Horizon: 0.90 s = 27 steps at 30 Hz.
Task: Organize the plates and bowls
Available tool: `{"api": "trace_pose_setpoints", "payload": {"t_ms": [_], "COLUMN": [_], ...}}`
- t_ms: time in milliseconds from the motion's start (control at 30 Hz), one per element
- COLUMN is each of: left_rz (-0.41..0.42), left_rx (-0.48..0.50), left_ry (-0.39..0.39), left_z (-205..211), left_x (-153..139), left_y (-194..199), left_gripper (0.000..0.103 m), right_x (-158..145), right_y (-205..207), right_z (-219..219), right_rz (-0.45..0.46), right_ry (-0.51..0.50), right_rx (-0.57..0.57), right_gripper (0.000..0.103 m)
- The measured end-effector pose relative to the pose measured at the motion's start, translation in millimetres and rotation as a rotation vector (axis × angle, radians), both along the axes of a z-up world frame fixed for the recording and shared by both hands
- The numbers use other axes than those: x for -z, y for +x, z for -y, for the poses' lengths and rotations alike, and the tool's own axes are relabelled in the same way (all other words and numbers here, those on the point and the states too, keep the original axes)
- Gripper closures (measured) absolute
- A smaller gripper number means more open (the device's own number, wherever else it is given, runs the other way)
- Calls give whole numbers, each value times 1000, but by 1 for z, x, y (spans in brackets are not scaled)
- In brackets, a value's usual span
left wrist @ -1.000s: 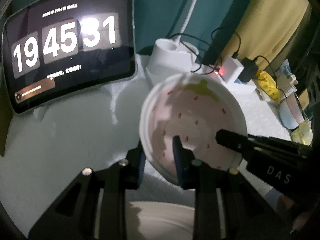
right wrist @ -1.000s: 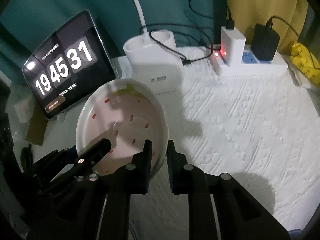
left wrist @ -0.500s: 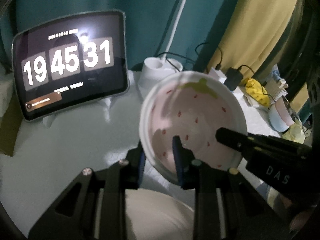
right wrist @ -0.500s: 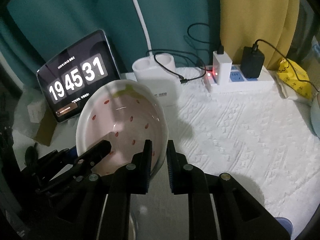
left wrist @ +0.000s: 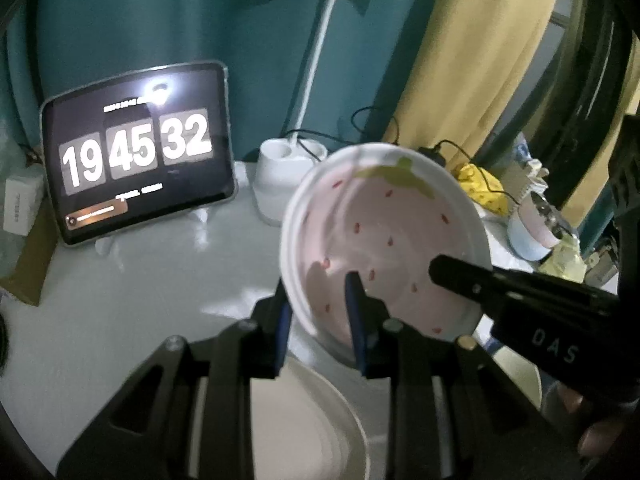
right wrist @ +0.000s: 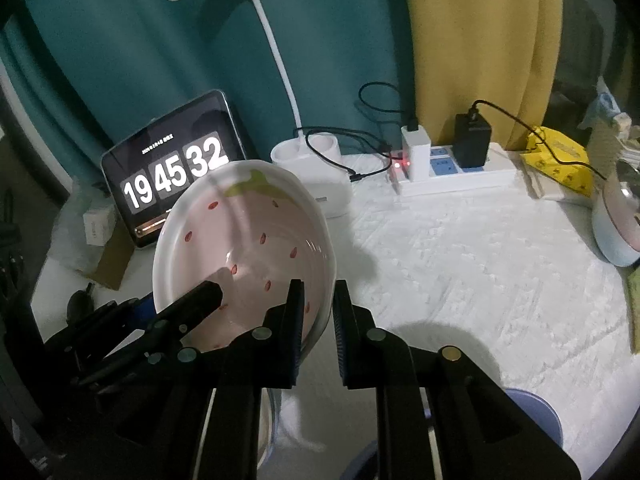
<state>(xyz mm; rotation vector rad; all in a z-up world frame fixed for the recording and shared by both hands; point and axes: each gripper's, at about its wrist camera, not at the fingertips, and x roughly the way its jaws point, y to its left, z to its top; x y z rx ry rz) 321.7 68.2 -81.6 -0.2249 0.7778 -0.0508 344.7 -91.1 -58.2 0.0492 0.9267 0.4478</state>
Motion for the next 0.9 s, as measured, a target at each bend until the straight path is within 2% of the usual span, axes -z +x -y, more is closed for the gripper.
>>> {"api": "trace_pose_setpoints", "payload": {"t_ms": [900], "left_rz": [33], "left_rx": [73], "left_ry": [8], "left_z": [69], "left_x": [-24], "left_y": [-55], "left_gripper": [77], "right_x": [-19], "right_y": [-61], "right_z": [77], "right_rz": [27], "right_ry": [38], "right_rx": [50], "right_gripper": [88]}}
